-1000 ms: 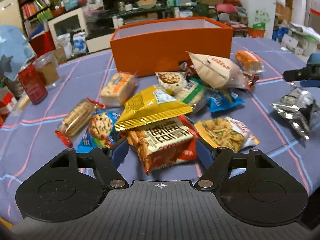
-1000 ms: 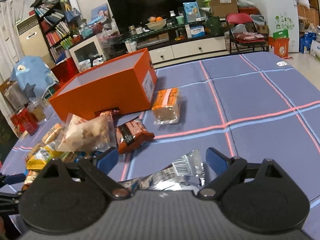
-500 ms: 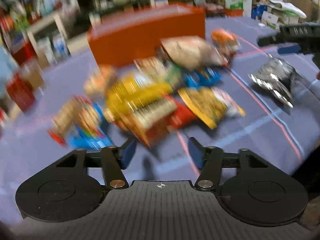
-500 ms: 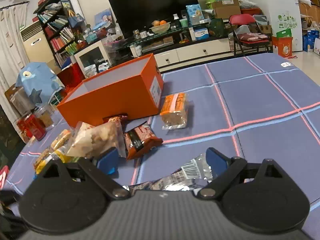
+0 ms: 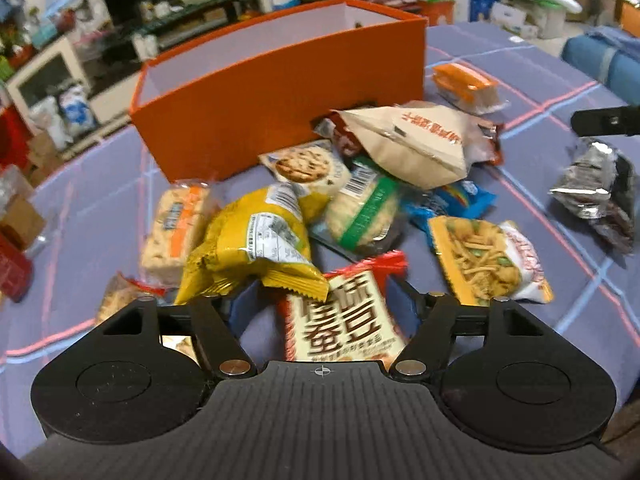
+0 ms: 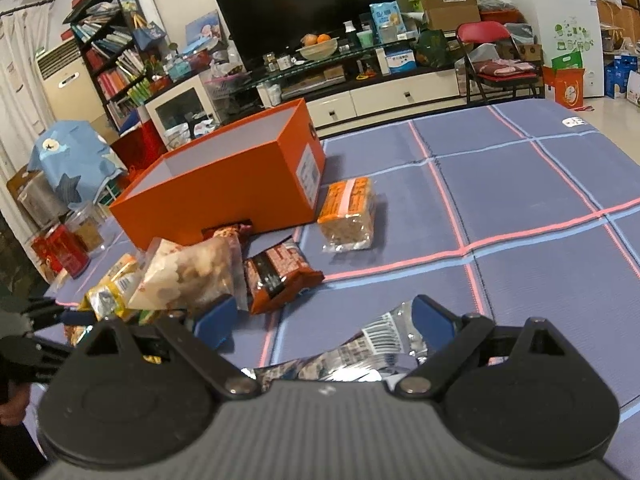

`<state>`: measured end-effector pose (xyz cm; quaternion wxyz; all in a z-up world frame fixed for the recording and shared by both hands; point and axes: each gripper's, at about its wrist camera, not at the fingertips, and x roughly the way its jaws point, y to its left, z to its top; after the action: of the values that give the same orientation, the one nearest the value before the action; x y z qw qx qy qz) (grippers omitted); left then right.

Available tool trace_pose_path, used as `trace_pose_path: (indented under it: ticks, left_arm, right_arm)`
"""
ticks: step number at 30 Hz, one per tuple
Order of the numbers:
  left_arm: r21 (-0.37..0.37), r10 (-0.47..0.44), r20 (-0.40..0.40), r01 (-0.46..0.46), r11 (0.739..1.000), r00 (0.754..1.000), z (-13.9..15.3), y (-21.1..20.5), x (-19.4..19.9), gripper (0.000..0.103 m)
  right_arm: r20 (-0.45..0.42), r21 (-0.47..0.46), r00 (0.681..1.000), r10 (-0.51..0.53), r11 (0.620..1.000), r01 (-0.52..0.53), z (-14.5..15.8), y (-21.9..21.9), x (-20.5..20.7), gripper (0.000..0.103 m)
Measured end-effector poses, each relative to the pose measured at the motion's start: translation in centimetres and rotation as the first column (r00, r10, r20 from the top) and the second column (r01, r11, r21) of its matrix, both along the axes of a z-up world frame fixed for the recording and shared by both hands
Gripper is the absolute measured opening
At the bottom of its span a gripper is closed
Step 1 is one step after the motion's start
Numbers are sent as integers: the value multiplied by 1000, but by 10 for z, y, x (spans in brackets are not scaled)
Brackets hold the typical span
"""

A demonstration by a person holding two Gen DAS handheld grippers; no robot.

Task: Organize snacks
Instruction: 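Grasp the brown bean snack bag with the left gripper while the right lifts the foil bag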

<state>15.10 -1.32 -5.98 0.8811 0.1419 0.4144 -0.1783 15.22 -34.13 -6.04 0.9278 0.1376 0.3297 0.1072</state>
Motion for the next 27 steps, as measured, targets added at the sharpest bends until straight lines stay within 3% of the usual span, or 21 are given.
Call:
trace_pose_path:
  ticks: [2, 3, 6, 8, 11, 16, 19, 24, 27]
  left_arm:
    - [-37, -80, -18, 79, 996, 997, 2, 4, -10, 43]
    - [-16, -96, -9, 96, 995, 995, 0, 1, -13, 43]
    - [97, -91, 8, 90, 991, 996, -11, -6, -17, 32]
    - [50, -57, -10, 58, 997, 998, -13, -3, -14, 22]
    - [23, 50, -8, -49, 999, 999, -13, 3, -17, 17]
    - [-3, 247, -30, -248, 969, 968, -11, 14, -50, 19]
    - [-69, 324, -17, -324, 943, 946, -14, 19, -59, 23]
    - [-145, 319, -27, -320, 936, 947, -12, 30, -61, 27]
    - [-175, 293, -20, -291, 940, 956, -8, 36, -67, 29]
  right_arm:
    - [-2, 6, 1000, -2, 1000, 2, 0, -1, 1, 93]
    - [-4, 9, 1000, -2, 1000, 2, 0, -1, 1, 93]
    - [-8, 18, 1000, 4, 1000, -4, 0, 0, 1, 93]
    - [-8, 10, 1000, 7, 1000, -7, -1, 1, 1, 93]
    - [-11, 4, 1000, -3, 1000, 3, -1, -1, 2, 93]
    - [-21, -5, 999, -46, 999, 46, -5, -11, 0, 93]
    - [-47, -55, 985, -164, 985, 161, -8, -20, -15, 93]
    - [-115, 140, 963, -242, 956, 257, -15, -30, -74, 93]
    - [-145, 99, 972, -183, 975, 198, -15, -7, -64, 93]
